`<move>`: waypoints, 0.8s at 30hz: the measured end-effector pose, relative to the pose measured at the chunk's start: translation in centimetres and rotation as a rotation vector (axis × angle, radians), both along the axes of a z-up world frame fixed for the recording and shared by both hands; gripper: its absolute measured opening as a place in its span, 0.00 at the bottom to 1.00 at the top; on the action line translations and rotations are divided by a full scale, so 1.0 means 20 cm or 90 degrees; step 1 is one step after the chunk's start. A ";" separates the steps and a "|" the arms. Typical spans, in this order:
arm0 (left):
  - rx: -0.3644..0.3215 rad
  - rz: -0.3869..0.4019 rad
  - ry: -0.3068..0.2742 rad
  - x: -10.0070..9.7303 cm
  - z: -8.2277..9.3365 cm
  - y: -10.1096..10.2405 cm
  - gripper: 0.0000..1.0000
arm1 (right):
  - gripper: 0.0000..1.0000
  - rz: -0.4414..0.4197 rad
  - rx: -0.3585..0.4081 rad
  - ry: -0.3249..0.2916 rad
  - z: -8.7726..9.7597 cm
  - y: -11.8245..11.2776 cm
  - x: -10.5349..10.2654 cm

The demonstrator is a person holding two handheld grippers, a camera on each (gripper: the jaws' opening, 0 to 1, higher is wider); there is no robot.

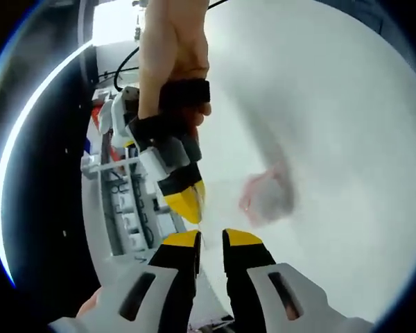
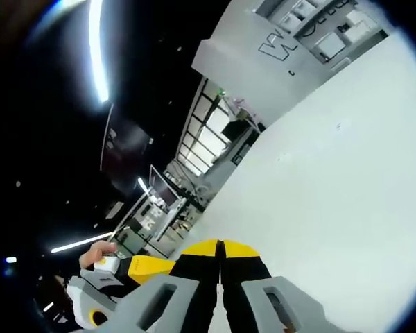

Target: Open the resealable bag by pulling the two sides of the seal apart until the entire bag opening is separated and visibly accessible.

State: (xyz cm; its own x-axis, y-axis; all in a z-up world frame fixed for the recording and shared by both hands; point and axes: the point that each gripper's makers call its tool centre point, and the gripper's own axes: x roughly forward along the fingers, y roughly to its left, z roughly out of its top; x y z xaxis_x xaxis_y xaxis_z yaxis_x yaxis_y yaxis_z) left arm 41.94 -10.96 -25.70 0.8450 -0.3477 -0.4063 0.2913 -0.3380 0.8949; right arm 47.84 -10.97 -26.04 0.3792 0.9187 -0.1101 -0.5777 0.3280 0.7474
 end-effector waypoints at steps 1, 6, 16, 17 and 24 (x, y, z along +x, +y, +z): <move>0.001 0.000 0.000 0.00 0.00 0.00 0.14 | 0.00 0.001 0.001 0.001 0.00 0.00 0.00; 0.003 -0.001 -0.004 0.02 0.00 0.01 0.25 | 0.00 0.001 0.001 0.001 0.00 0.00 -0.01; -0.031 -0.001 0.002 0.03 0.02 0.03 0.43 | 0.00 0.001 0.002 0.005 0.00 0.00 0.00; -0.031 -0.002 0.002 0.03 0.02 0.03 0.44 | 0.00 0.002 0.002 0.006 0.00 0.01 0.00; -0.065 0.004 0.022 0.03 0.02 0.02 0.49 | 0.00 0.000 0.005 0.008 0.00 0.00 -0.01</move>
State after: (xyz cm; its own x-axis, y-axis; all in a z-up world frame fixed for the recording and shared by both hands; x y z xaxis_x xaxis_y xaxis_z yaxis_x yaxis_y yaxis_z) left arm 42.59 -10.56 -25.39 0.8331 -0.3838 -0.3982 0.3241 -0.2444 0.9139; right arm 47.63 -10.99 -26.06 0.3779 0.9196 -0.1075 -0.5685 0.3221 0.7570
